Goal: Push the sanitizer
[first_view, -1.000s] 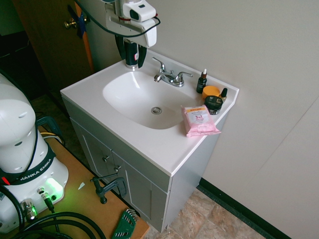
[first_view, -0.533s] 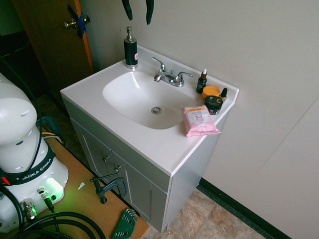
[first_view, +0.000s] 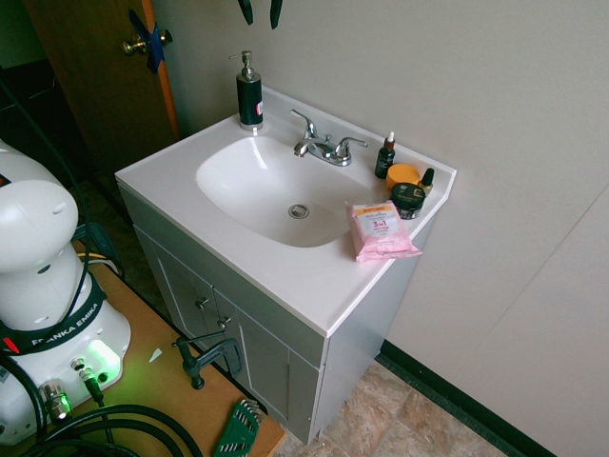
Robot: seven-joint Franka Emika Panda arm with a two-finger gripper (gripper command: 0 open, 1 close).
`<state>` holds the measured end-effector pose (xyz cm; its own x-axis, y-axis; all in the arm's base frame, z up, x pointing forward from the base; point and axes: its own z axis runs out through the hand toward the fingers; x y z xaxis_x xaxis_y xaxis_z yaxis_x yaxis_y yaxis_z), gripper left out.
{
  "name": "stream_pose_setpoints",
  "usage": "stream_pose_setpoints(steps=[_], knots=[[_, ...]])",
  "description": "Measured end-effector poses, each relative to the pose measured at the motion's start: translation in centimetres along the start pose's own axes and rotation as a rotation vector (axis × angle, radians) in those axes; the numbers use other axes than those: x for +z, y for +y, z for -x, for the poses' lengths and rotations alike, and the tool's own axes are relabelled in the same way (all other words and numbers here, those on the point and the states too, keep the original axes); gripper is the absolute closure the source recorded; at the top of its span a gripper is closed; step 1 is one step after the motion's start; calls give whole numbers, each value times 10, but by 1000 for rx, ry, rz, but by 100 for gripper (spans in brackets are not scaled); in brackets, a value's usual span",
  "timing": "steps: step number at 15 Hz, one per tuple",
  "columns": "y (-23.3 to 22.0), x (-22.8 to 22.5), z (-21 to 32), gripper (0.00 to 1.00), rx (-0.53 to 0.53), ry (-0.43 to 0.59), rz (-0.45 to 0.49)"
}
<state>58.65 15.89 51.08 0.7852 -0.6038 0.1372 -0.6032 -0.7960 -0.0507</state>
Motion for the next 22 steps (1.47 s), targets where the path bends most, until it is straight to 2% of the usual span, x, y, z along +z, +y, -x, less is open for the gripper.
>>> stream_pose_setpoints(steps=[9,22], knots=[[-38,29,31,100,-37,-25,29],[-56,70,23,100,-40,-56,66]])
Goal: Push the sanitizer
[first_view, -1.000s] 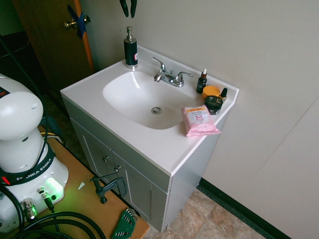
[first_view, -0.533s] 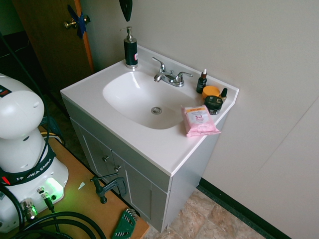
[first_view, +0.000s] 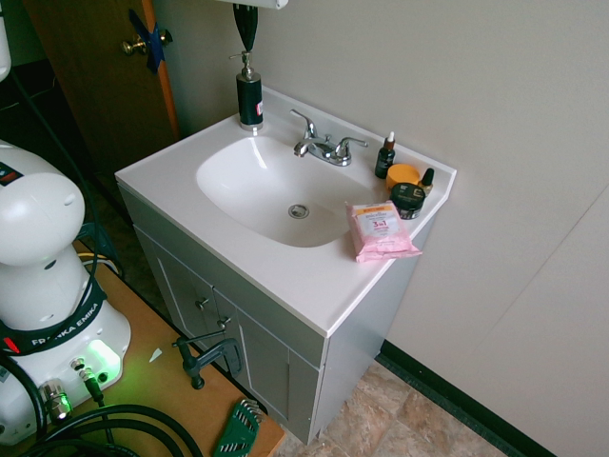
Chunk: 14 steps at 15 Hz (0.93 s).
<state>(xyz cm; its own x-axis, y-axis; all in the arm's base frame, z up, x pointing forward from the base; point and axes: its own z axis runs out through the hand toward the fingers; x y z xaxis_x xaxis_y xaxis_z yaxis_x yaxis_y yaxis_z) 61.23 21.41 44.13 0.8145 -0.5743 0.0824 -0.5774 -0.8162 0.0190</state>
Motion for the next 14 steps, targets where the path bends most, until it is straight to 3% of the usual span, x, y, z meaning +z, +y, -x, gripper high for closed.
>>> stream_pose_setpoints(steps=[14], knots=[[-2,15,12,100,-15,-10,15]])
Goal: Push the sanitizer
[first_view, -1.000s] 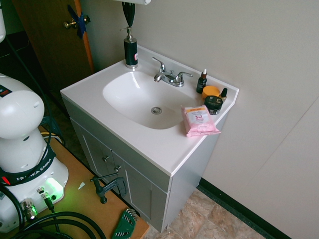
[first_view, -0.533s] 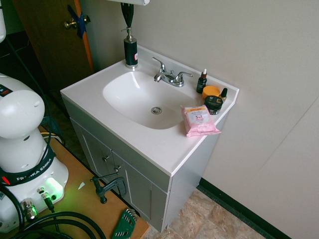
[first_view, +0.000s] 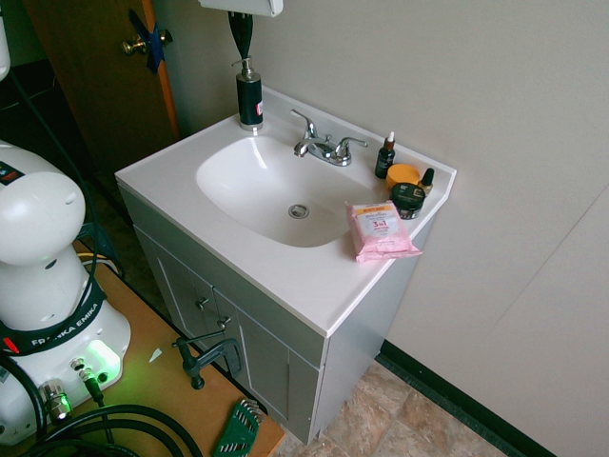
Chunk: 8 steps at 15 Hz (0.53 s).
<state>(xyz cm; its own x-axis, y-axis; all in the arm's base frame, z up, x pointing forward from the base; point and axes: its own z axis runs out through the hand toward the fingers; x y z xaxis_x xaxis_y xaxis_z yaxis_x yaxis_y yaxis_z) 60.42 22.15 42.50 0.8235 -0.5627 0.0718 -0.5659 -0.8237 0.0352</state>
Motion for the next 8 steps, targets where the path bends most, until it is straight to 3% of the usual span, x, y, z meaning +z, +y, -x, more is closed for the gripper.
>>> stream_pose_setpoints(steps=[4,5,8], knots=[[1,-3,8,100,1,0,-13],[3,-12,7,0,9,3,-32],[31,-53,-1,0,44,22,-96]])
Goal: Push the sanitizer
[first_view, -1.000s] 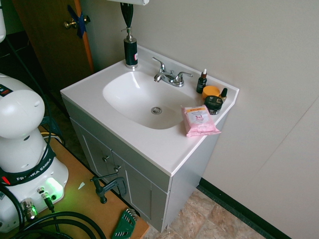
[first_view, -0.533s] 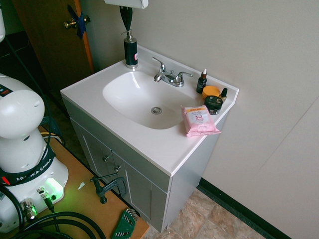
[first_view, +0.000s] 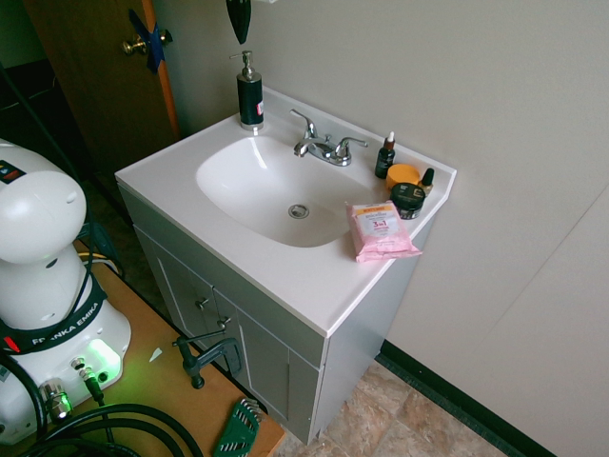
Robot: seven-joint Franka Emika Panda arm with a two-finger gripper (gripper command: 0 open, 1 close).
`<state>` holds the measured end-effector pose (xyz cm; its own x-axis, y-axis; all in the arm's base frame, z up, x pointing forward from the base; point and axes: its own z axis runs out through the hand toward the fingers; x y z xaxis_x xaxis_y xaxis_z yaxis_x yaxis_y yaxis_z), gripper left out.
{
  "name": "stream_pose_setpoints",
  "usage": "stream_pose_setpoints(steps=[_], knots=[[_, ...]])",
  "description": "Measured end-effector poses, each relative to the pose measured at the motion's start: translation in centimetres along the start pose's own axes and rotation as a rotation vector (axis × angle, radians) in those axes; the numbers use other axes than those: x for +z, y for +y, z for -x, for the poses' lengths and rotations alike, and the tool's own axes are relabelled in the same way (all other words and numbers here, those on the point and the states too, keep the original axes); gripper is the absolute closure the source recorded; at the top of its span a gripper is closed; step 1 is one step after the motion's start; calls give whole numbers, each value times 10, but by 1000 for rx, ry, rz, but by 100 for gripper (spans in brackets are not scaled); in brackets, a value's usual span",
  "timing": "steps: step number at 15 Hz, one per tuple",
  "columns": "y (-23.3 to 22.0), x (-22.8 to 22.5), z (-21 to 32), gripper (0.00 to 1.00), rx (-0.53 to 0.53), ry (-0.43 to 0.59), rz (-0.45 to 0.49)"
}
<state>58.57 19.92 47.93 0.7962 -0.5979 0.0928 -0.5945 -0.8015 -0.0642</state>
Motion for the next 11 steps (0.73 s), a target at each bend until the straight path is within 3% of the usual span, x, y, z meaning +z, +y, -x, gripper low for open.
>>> stream_pose_setpoints(steps=[3,7,11], knots=[[58,-12,-8,0,38,-1,-16],[145,21,-14,0,81,-30,3],[217,45,16,0,103,-48,9]])
